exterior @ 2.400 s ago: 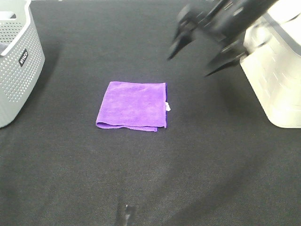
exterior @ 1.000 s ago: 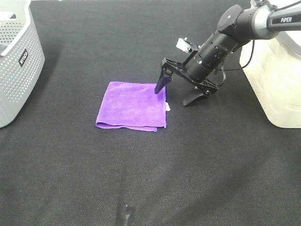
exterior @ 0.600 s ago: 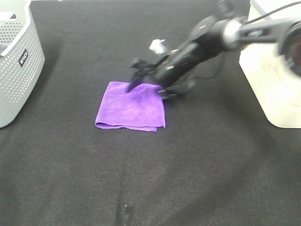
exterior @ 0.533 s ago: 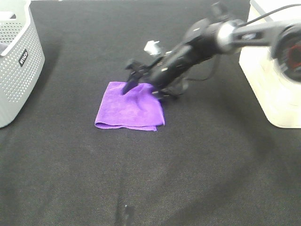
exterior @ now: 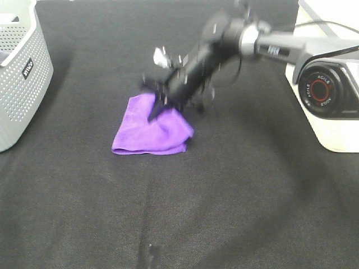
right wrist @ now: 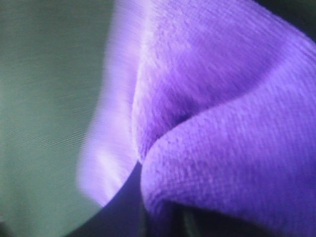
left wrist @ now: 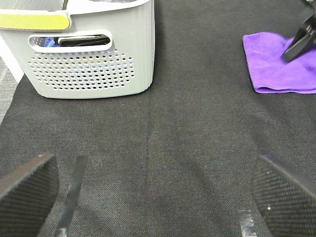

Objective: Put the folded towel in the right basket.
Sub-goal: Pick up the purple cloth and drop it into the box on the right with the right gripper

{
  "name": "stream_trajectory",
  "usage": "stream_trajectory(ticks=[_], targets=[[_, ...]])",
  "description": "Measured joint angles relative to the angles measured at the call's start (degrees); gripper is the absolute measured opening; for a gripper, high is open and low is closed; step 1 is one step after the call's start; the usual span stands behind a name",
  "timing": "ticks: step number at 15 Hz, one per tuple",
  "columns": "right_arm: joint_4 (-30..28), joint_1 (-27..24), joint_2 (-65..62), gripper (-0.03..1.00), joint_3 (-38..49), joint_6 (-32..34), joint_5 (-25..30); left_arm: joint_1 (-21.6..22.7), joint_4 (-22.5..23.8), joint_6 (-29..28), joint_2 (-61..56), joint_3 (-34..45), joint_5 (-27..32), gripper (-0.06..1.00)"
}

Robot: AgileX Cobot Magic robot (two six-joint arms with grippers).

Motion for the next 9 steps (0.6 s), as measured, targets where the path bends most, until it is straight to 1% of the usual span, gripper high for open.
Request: stream_trajectory(ticks=[1,2,3,4,6,7,8,9], targets=[[-0.5,-0.7,-1.0,0.10,-5.3,0.3,2.8,0.0,0.0,0.0,0.0,0.0,0.0,0.99],[-2.1,-2.5,-2.6,0.10,-11.5,1.6,3.8,0.0,0.0,0.0,0.0,0.0,0.0,0.99],[-6.2,-6.0,-6.0,0.10,-18.5,4.0,3.8,0.0,0.0,0.0,0.0,0.0,0.0,0.99],[-8.4,-8.7,-8.9,0.10,-21.3,5.0,3.9,0.0,0.0,0.0,0.0,0.0,0.0,0.99],[-13.6,-14.4,-15.2,0.10,-22.6,5.6,4.0,0.0,0.0,0.0,0.0,0.0,0.0,0.99],[-17.9,-17.1,-18.3,0.10,-22.6,5.6,4.1,0.0,0.0,0.0,0.0,0.0,0.0,0.99],[-17.9,-17.1,-18.3,0.10,-22.6,5.6,4.1,0.0,0.0,0.0,0.0,0.0,0.0,0.99],[-22.3,-20.2,-20.6,0.10,-22.6,5.6,4.2,0.0,0.0,0.0,0.0,0.0,0.0,0.99]])
